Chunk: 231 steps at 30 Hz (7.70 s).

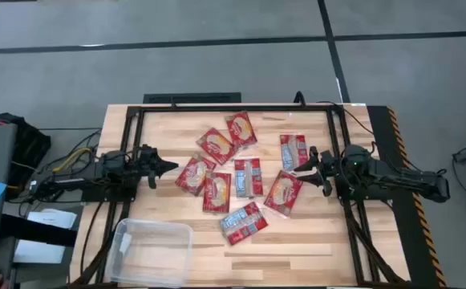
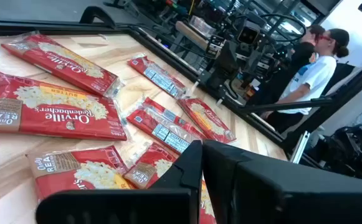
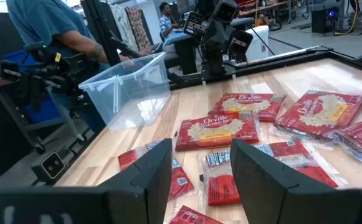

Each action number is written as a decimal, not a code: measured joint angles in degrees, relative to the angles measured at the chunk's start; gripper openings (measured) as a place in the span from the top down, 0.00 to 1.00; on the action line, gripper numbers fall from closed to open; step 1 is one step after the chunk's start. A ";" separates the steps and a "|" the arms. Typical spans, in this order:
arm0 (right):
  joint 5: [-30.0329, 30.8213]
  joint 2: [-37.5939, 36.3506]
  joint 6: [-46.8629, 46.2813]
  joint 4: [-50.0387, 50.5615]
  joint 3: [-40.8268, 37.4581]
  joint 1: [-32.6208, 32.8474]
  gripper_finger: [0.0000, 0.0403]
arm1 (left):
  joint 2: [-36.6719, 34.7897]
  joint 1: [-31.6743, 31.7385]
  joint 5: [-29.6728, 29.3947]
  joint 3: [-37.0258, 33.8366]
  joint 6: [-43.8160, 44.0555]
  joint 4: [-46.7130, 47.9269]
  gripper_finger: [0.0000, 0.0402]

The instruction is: Sort popcorn bags into baskets

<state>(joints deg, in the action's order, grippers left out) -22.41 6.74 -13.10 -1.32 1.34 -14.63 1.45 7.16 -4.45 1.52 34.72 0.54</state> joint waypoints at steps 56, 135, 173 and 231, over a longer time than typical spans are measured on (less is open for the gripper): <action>-0.02 0.00 0.00 0.02 -0.02 -0.02 0.56 | 0.02 0.00 -8.25 0.00 4.13 -1.11 1.00; 25.55 1.52 -19.25 -1.58 16.98 -0.02 0.51 | 44.98 4.50 -12.07 56.18 2.39 13.39 0.32; 25.35 69.02 -4.42 38.06 50.77 9.34 0.21 | 69.72 14.71 2.62 42.21 3.67 35.61 0.32; 25.53 73.13 -3.05 30.80 50.77 9.64 0.21 | 68.15 3.69 8.67 56.06 5.33 44.72 1.00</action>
<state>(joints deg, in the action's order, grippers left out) 3.12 79.88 -16.16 29.47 52.12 -4.99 69.60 10.84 4.22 57.58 40.05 45.26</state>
